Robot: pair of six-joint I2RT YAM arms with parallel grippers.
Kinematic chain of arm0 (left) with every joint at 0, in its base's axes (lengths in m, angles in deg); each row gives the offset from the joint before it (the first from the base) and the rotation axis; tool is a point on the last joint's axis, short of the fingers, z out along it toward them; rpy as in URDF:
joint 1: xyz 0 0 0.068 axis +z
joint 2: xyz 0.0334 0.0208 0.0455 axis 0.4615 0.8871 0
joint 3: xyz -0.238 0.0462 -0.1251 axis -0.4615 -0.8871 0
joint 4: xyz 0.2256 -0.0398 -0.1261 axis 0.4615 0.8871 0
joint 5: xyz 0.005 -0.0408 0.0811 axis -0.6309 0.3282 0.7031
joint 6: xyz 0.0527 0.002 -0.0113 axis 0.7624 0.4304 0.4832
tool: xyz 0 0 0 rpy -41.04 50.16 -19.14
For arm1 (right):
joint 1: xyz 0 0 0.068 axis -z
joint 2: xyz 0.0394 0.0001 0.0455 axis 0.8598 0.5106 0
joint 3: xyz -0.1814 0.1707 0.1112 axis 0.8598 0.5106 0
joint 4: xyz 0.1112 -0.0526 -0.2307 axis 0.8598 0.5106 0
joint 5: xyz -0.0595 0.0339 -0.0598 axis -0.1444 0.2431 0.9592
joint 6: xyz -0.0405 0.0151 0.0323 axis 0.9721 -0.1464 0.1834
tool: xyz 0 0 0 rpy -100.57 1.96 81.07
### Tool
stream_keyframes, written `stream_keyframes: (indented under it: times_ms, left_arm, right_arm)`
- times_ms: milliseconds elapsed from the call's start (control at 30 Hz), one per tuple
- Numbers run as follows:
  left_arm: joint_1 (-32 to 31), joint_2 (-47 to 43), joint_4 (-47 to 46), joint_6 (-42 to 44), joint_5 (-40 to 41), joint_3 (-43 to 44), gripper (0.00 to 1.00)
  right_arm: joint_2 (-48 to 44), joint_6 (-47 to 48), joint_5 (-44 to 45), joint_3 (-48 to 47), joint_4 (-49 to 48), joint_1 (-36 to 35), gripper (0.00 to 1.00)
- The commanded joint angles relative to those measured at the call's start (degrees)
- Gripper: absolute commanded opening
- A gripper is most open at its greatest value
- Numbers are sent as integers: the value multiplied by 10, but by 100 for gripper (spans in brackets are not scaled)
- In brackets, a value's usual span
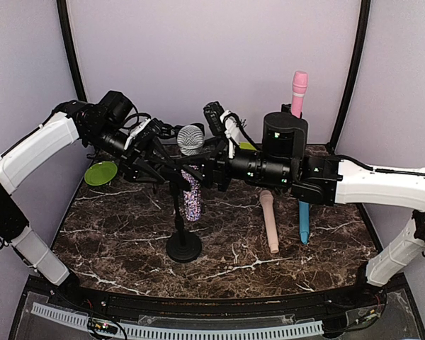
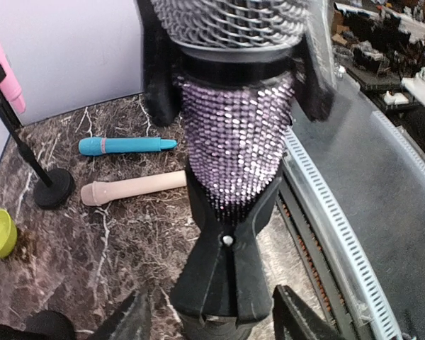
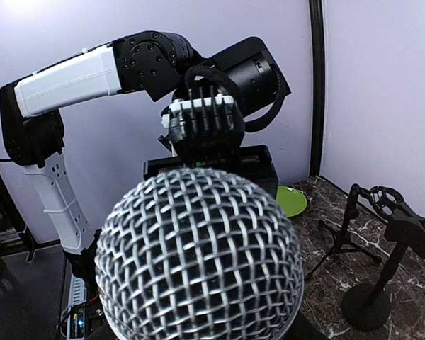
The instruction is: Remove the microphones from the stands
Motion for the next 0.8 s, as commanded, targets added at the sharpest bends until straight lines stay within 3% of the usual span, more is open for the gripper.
stream_keyframes:
  times_ms: [0,267,567,600,633,700,733,767]
  left_arm:
    - [-4,-12,2,8,-16,15,47]
    - [-6,-13,-21,-3,6,9,1]
    - [-11,-25,-58,-27,29,-10,0]
    - [-10,-25,-57,-28,30,-10,3]
    - [-11,-25,-57,-30,31,-11,13]
    - [-12,-26,-53,-28,34,-11,66]
    - [-13,-27,-49,-16,34,-11,84]
    - [-15,-29,-47,-5,33,-12,94]
  right_arm:
    - [3,-6,-10,-16,-18,5,50]
    - [-2,-3,-16,-27,-14,6,47]
    - [-46,11,7,-38,-17,6,36]
    - [-50,11,7,-36,-20,6,35]
    - [-53,11,6,-35,-21,6,35]
    - [-54,11,1,-31,-20,6,35]
    - [-52,9,-1,-29,-18,7,35]
    - [-50,8,-3,-27,-18,7,35]
